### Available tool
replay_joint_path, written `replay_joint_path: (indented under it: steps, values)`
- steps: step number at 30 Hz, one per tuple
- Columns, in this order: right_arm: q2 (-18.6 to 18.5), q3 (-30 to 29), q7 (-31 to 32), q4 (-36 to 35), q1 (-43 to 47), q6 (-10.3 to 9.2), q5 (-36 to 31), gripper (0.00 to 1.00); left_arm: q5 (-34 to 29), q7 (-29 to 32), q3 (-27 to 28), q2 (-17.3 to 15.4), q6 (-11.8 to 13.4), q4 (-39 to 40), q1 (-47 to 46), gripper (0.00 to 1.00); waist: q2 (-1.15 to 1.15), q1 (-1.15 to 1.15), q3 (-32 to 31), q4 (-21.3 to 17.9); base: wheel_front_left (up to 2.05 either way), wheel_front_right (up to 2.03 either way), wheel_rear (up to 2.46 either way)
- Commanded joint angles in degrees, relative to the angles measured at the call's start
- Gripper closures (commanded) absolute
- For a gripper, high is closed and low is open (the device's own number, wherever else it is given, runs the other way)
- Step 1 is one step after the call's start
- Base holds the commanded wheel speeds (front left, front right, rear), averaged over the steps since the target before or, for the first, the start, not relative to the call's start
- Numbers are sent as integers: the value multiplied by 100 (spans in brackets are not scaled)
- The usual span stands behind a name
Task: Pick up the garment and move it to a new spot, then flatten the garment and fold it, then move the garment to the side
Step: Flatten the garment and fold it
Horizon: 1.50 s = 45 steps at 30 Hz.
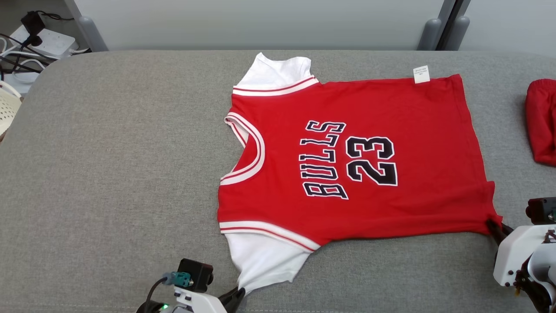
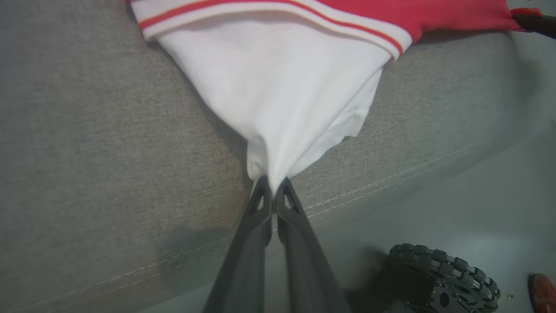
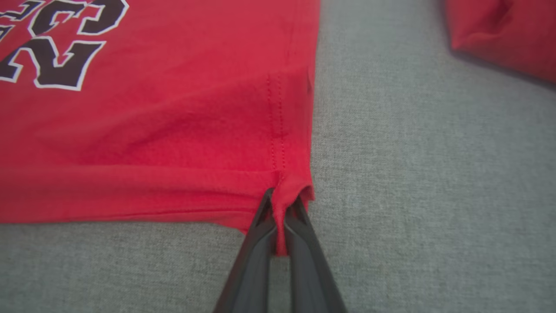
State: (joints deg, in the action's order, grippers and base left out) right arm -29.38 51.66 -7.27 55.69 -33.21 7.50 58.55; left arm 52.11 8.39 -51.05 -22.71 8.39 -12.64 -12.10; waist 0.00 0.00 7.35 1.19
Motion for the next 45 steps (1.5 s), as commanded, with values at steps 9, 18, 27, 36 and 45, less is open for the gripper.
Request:
replay_joint_path:
  steps: [9,18,27,36,45]
  values:
    - [-399,143,-405,48,244,-1,269,0,-92,-63,220,-169,252,-154,-252,0,0,0,-150,-40,0,0,0]
    - [-577,-971,-769,-726,223,-1,-65,0,-75,-1723,1376,-267,1073,683,144,0,0,0,-364,-177,0,0,0]
    - [194,-3027,-772,-2401,1361,-1,-1579,0,-470,-2333,2571,387,1161,1064,478,0,0,0,-674,-331,0,0,0]
    - [1094,-4278,-772,-3677,2268,-1,-2745,0,-1500,-2337,3483,1298,611,953,995,0,0,0,-837,-426,0,0,0]
    - [1500,-4764,-773,-4480,3155,-1,-3230,0,-2532,-2338,4188,1825,-87,924,1490,0,0,0,-998,-417,0,0,0]
